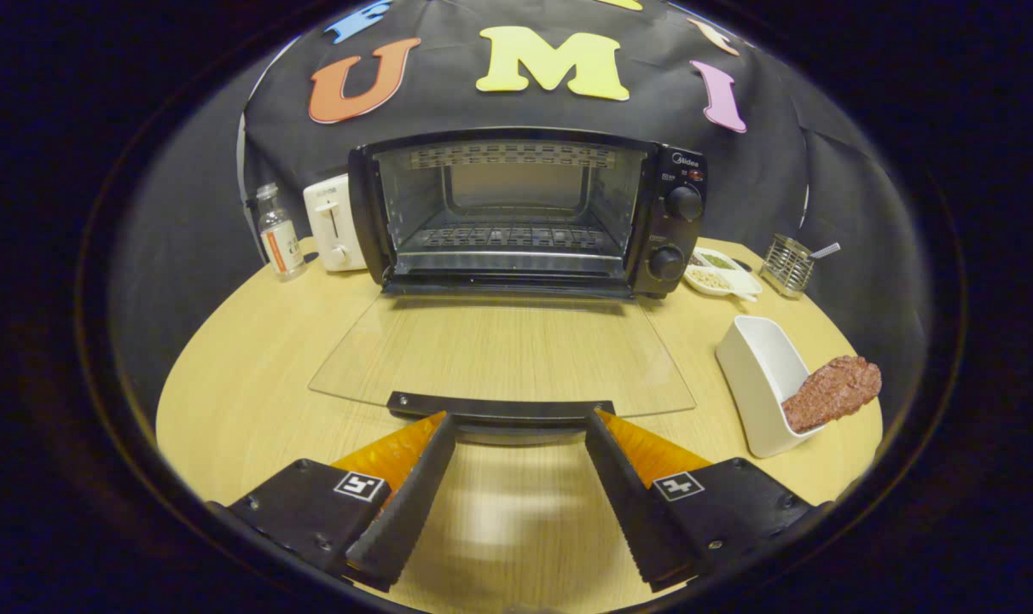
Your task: Open the toaster oven, put the food inside, and close the toaster oven door.
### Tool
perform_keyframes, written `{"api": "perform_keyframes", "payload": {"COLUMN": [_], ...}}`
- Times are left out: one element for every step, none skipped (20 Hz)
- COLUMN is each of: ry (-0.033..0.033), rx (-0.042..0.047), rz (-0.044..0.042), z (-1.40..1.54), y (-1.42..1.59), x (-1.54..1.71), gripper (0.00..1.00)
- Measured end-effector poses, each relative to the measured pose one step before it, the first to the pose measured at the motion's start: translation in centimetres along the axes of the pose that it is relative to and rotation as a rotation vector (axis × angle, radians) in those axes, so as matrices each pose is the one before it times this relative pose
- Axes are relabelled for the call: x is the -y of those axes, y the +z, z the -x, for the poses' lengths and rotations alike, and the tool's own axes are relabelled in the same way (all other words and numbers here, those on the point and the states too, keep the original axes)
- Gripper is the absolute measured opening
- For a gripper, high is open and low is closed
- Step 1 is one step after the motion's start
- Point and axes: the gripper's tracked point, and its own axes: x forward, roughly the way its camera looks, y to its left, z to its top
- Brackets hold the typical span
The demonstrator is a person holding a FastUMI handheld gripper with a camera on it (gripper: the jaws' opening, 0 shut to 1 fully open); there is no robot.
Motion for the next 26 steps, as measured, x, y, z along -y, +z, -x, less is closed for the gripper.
{"api": "perform_keyframes", "payload": {"ry": [0.01201,0.02798,0.02644,0.00583,-0.00905,-0.00266,-0.00469,-0.00352,-0.01242,-0.01348,-0.01454,-0.01681,-0.02574,-0.01652,-0.01732,0.00580,-0.00937,-0.00557,-0.00799,-0.00450,-0.00487,-0.00501,-0.00550,-0.00403,0.00576,-0.01113], "rx": [-0.00157,-0.03435,-0.00127,0.03865,0.03638,0.02194,0.02376,0.02646,0.02791,0.02964,0.02843,0.02532,0.02332,0.00944,-0.00357,0.00660,0.00410,0.00504,-0.00454,-0.00598,-0.01441,-0.01234,-0.00185,-0.00441,-0.00453,-0.01270], "rz": [0.00153,-0.00824,-0.01150,-0.01293,0.00586,0.01689,0.01522,0.01243,0.01195,0.01277,0.01178,0.01754,0.02479,0.02130,0.00732,-0.00817,-0.00404,0.00160,-0.00941,-0.02657,-0.03007,-0.01904,-0.00811,-0.00102,-0.01122,-0.00690], "z": [0.031,0.183,0.309,0.478,0.701,0.594,0.526,0.818,0.732,0.744,0.452,0.164,0.115,-0.122,0.012,0.223,-0.183,-0.052,-0.058,0.086,0.063,0.097,-0.095,-0.033,-0.115,-0.303], "y": [-0.392,-0.353,-0.080,1.196,1.308,1.127,1.092,1.316,1.362,1.526,1.335,1.169,0.918,0.682,0.069,0.398,0.375,0.222,-0.197,-0.187,-0.367,-0.380,-0.121,-0.137,-0.322,-0.460], "x": [-0.053,-0.376,-0.053,0.431,0.830,0.622,0.786,1.024,1.406,1.610,1.837,1.920,2.375,2.187,1.796,1.357,1.344,1.518,1.221,1.181,0.942,0.823,0.860,0.718,0.400,0.807], "gripper": [0.99,0.99,0.99,0.99,1.00,0.99,0.99,0.99,0.99,0.99,0.99,0.99,0.99,1.00,1.00,1.00,1.00,1.00,1.00,1.00,1.00,1.00,1.00,1.00,1.00,1.00]}}
